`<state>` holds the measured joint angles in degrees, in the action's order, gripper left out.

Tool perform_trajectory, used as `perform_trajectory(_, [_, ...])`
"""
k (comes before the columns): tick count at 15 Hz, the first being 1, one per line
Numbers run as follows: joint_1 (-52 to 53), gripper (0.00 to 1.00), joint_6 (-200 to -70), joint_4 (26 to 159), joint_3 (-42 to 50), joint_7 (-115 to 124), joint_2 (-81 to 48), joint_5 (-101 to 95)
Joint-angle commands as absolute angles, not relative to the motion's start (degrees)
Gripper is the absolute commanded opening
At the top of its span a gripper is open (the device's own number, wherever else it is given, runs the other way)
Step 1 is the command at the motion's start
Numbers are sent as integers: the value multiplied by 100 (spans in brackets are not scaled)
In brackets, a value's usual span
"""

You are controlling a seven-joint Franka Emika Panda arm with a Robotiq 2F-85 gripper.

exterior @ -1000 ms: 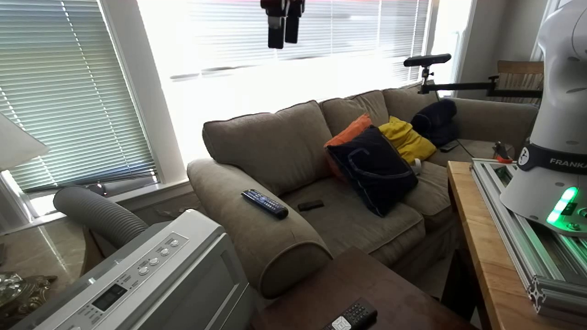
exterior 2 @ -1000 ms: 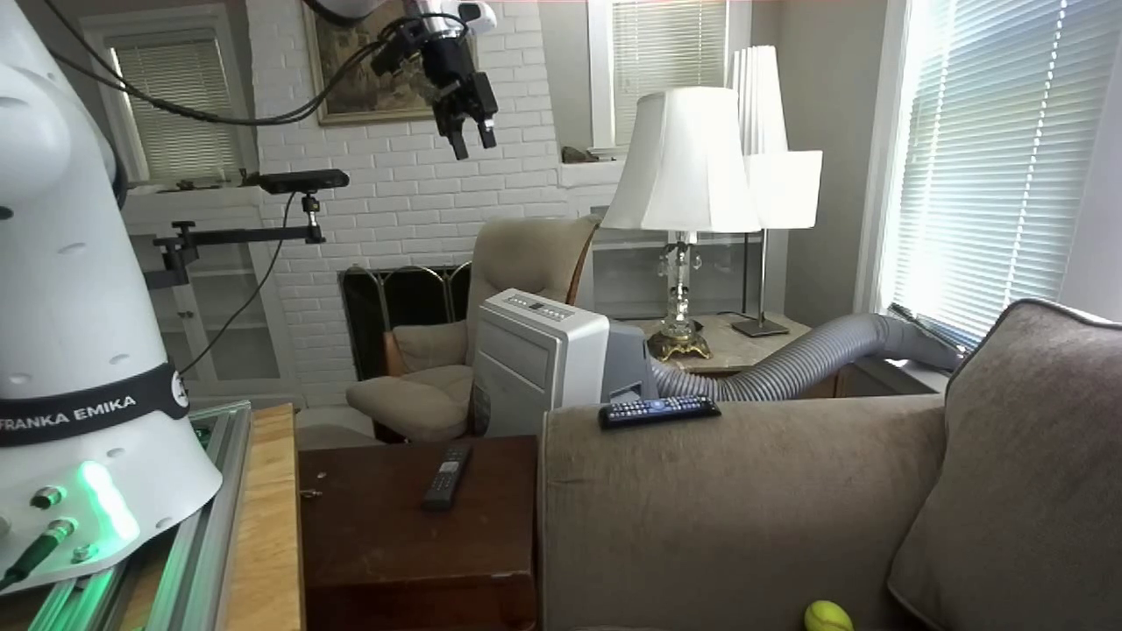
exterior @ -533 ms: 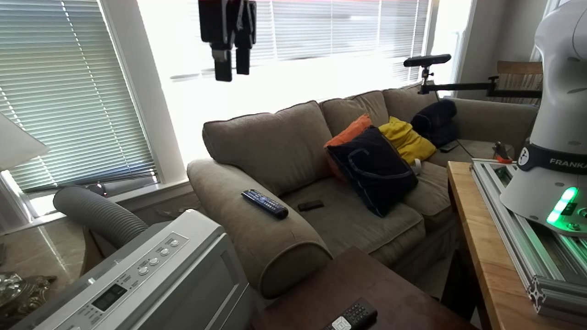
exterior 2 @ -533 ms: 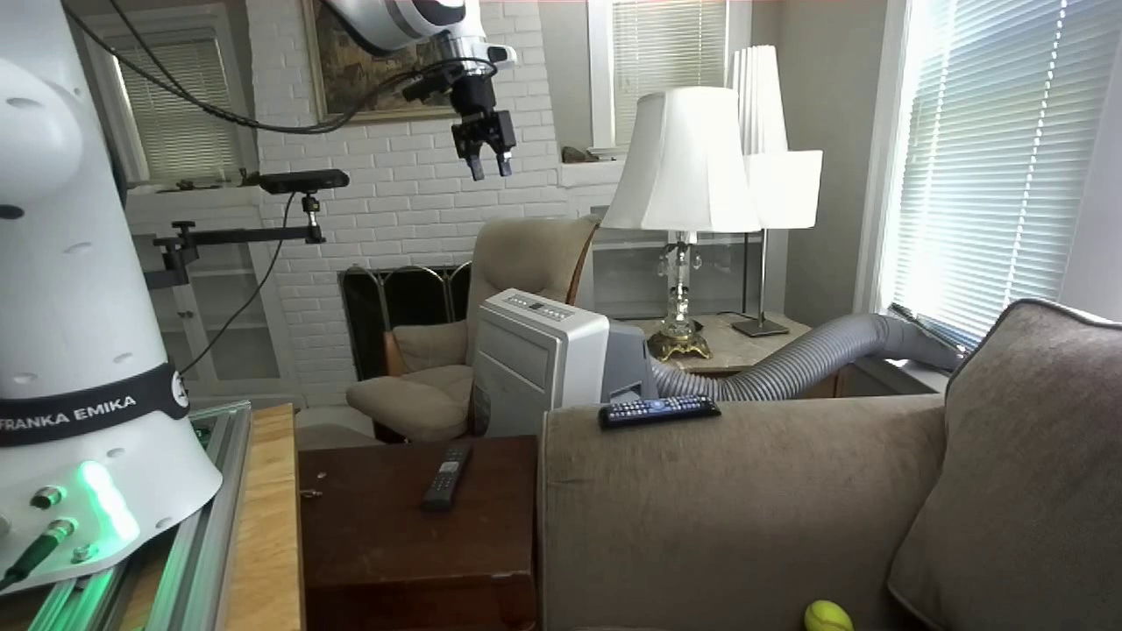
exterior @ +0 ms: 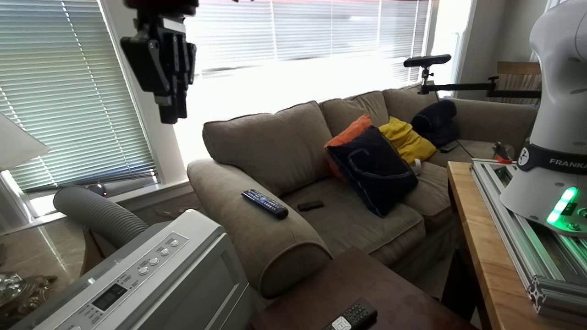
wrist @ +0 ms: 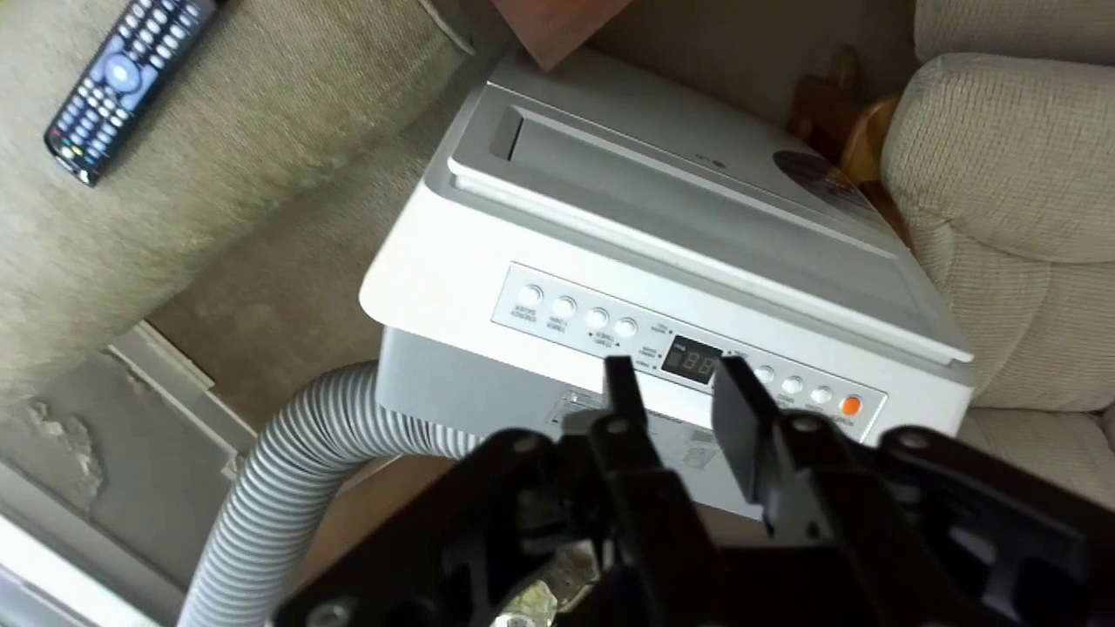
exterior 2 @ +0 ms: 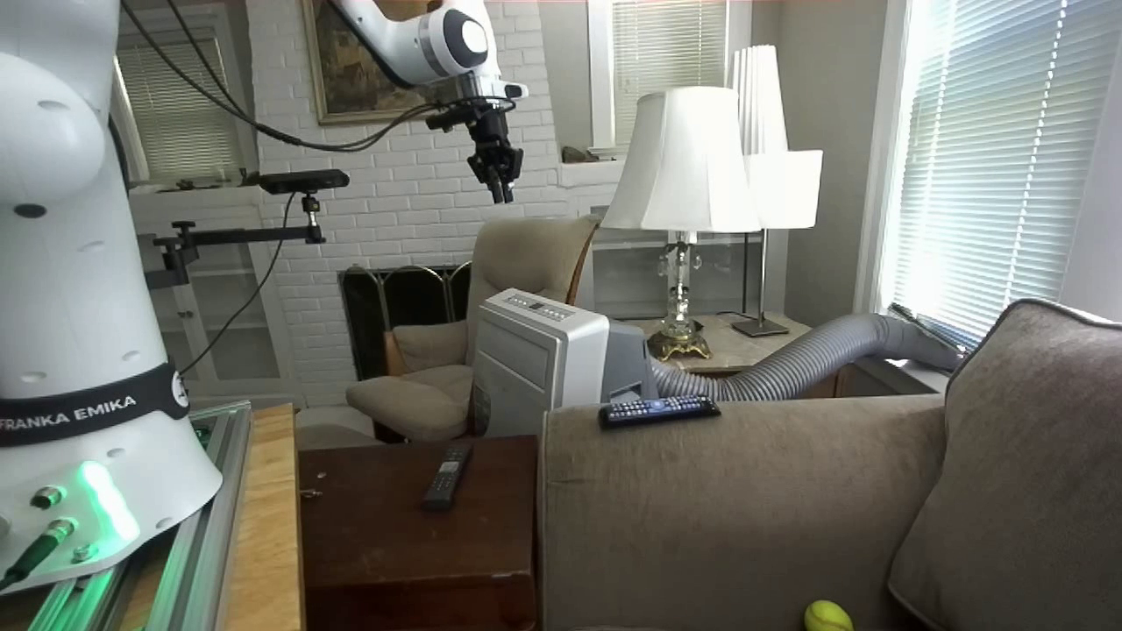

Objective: Turn on the white object

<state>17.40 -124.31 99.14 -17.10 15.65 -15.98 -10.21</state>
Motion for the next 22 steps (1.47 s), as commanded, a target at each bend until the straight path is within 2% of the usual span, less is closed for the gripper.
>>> perform_trajectory(1, [2145, 1, -12456, 8924, -1551, 1356, -2415, -1261])
perform_trajectory(12, [2978, 0, -13423, 7235, -1218, 823, -4124, -1197])
perform_trajectory(22, [3663, 0, -13710, 6285, -791, 647, -5264, -1282])
